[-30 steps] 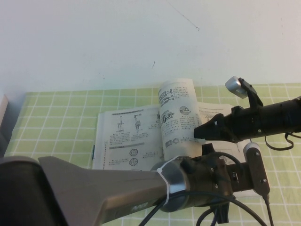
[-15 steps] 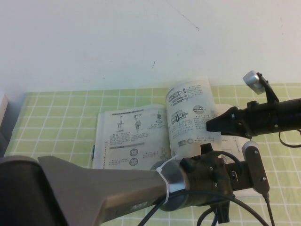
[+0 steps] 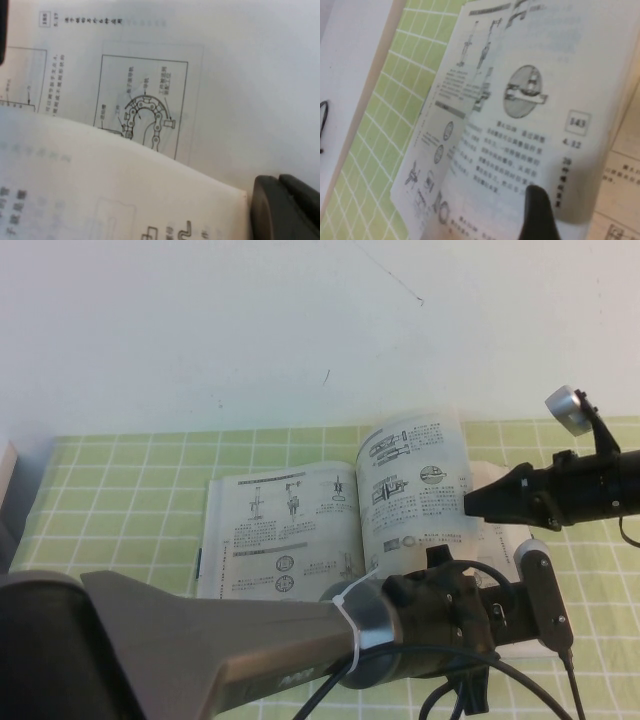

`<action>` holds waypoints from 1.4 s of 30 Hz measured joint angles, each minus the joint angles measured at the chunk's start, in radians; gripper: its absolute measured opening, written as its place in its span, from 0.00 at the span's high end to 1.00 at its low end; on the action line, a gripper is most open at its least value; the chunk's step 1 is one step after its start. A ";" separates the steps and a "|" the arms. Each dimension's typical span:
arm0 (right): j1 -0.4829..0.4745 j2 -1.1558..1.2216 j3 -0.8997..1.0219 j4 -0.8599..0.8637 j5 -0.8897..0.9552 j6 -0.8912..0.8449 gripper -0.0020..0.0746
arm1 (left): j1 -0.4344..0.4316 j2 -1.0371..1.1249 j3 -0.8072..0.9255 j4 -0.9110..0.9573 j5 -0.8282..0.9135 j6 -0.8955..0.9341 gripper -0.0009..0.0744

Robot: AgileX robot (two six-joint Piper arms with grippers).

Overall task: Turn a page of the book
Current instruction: Open the closed book

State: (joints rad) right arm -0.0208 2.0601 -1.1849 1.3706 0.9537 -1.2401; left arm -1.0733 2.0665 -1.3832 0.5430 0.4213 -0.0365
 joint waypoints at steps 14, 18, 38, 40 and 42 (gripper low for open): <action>-0.005 0.000 0.000 0.021 -0.189 -0.092 0.88 | 0.000 0.000 0.000 0.000 0.000 -0.002 0.99; -0.005 0.000 0.000 0.070 -0.193 -0.126 0.96 | 0.000 0.000 0.000 0.000 0.000 -0.002 0.99; -0.005 0.160 -0.040 0.117 -0.103 -0.100 0.98 | 0.000 0.000 0.000 0.000 0.000 -0.044 0.99; -0.005 0.160 -0.040 0.113 -0.107 -0.092 0.98 | 0.000 0.000 0.000 0.000 0.000 -0.051 0.99; -0.005 0.160 -0.040 0.101 -0.129 -0.071 0.98 | 0.000 -0.002 0.000 0.000 0.000 -0.063 0.99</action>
State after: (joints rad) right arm -0.0255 2.2199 -1.2250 1.4716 0.8243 -1.3107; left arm -1.0733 2.0646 -1.3832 0.5430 0.4213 -0.1000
